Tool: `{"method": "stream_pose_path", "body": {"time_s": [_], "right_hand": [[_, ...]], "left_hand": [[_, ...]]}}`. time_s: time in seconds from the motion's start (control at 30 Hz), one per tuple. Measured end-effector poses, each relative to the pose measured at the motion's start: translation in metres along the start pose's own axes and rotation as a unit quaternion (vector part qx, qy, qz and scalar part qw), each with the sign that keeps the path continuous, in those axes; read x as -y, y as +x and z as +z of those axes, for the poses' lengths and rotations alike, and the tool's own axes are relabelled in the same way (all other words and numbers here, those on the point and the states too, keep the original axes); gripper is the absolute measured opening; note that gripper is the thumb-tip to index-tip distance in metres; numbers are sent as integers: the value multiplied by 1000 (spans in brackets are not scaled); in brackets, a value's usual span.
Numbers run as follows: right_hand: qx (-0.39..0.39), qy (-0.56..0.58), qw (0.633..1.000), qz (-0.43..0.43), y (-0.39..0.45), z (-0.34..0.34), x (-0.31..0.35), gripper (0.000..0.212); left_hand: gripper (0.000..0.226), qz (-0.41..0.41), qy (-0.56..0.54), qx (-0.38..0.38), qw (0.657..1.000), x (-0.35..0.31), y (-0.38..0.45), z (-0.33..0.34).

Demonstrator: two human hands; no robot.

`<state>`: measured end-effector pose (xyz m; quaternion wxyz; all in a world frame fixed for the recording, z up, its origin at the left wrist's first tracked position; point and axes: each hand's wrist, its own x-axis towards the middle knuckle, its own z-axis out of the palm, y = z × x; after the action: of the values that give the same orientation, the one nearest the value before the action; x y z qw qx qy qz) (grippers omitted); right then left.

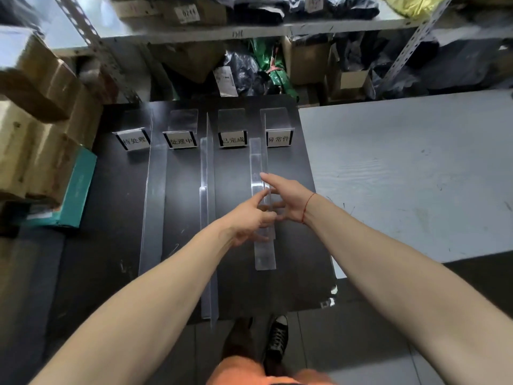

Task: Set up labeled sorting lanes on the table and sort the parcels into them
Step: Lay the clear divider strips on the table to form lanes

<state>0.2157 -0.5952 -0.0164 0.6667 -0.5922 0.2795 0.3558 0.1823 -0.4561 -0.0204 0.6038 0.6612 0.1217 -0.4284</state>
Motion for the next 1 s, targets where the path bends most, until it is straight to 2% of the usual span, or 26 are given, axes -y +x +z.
{"method": "stream_pose_path", "body": {"time_s": [0.07,0.13,0.23,0.27,0.37,0.43,0.6,0.9,1.0], "right_hand": [[12,-14,1000,-11,-5,1,-3,66],[14,-42,999,-18,-6,2,-5,53],[9,-52,998,-21,-5,4,-11,74],[6,-49,998,-24,-4,5,-13,74],[4,-43,998,-46,-9,8,-18,46],[-10,-45,997,-61,-7,9,-23,42],[-40,-57,995,-78,1,13,-35,80],[-54,-107,987,-103,-14,16,-37,80],[-79,-140,981,-108,-30,15,-37,82]], "left_hand": [[86,-3,-5,-7,1000,15,-13,7],[86,-8,-9,-5,1000,29,-24,14],[83,-16,-15,3,1000,45,-41,22],[82,-17,-16,6,1000,50,-46,25],[84,-15,-10,14,1000,63,-57,31],[83,-12,-12,13,1000,69,-61,34],[84,-5,-26,10,1000,72,-65,35],[83,6,19,-12,1000,67,-70,30],[74,19,17,-32,999,59,-83,24]]}}
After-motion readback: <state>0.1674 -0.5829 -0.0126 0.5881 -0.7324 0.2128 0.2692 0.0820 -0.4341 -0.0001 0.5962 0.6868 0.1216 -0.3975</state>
